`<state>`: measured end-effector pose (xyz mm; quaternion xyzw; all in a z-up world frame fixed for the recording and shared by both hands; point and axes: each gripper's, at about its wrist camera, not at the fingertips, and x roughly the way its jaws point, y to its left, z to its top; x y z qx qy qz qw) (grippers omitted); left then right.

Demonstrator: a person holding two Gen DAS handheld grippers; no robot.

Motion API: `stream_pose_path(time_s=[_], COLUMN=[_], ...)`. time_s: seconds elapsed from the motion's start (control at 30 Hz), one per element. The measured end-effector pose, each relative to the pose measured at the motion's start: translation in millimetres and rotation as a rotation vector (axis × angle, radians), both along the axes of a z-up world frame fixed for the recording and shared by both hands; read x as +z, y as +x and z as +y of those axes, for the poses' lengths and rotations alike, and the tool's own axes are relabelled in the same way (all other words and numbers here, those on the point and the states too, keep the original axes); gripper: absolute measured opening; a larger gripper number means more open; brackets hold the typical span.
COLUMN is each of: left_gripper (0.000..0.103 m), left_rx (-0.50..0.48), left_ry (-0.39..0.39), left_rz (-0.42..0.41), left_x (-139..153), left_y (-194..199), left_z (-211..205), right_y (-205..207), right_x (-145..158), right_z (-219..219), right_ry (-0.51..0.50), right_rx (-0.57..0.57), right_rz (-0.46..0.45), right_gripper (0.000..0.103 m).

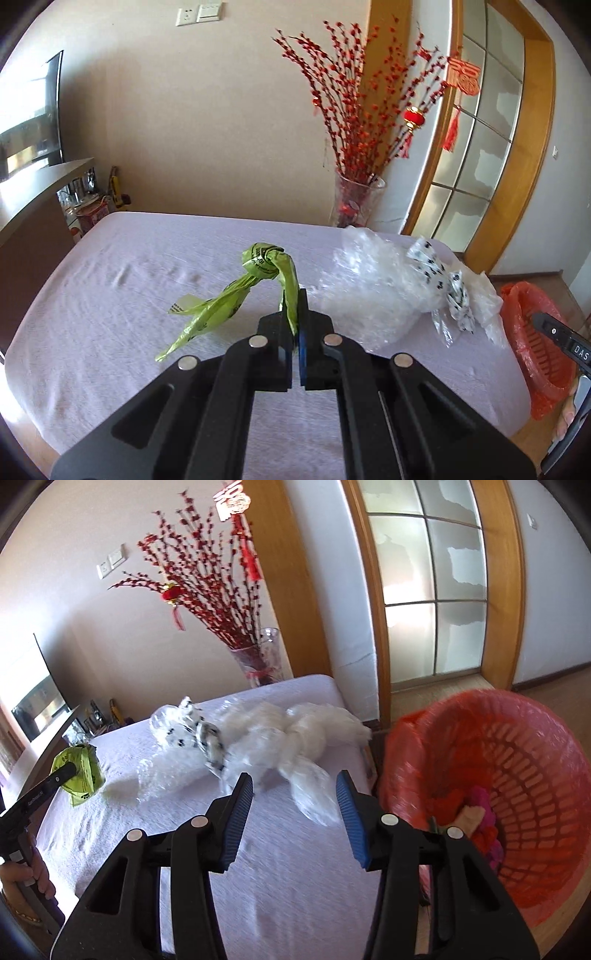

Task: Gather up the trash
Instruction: 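Grasp the white plastic bag with the right tool while the left tool holds the yellow-green bag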

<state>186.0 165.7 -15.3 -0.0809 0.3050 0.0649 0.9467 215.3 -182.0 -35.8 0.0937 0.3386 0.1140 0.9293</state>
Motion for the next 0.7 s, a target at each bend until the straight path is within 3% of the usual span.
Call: stream_pose_path(time_s=[0.13, 0.43, 0.47, 0.53, 0.57, 0.7], left_gripper=[0.004, 0.004, 0.004, 0.004, 0.004, 0.004], left_rx=[0.016, 0.017, 0.016, 0.014, 0.013, 0.009], left_ry=[-0.004, -0.002, -0.003, -0.005, -0.007, -0.010], left_rz=[-0.006, -0.005, -0.005, -0.003, -0.002, 0.000], left_x=[1.1, -2.8, -3.4, -4.4, -4.9, -6.1], left_y=[-5.7, -8.8, -8.8, -8.3, -8.0, -7.2], left_z=[12.9, 26.5, 27.2, 27.6, 27.9, 26.8], right_y=[22.9, 60.1, 61.2, 62.4, 62.2, 52.4], right_x=[-0.1, -16.7, -19.5, -27.1, -30.0, -25.8], right_z=[18.6, 40.6, 41.7, 44.1, 44.8, 43.1], right_ry=[0.004, -0.024, -0.031, -0.045, -0.045, -0.022], right_rx=[0.006, -0.017, -0.017, -0.008, 0.000, 0.017], right_rz=[0.023, 0.115, 0.127, 0.157, 0.169, 0.143], right_gripper=[0.039, 0.039, 0.036, 0.012, 0.007, 0.003])
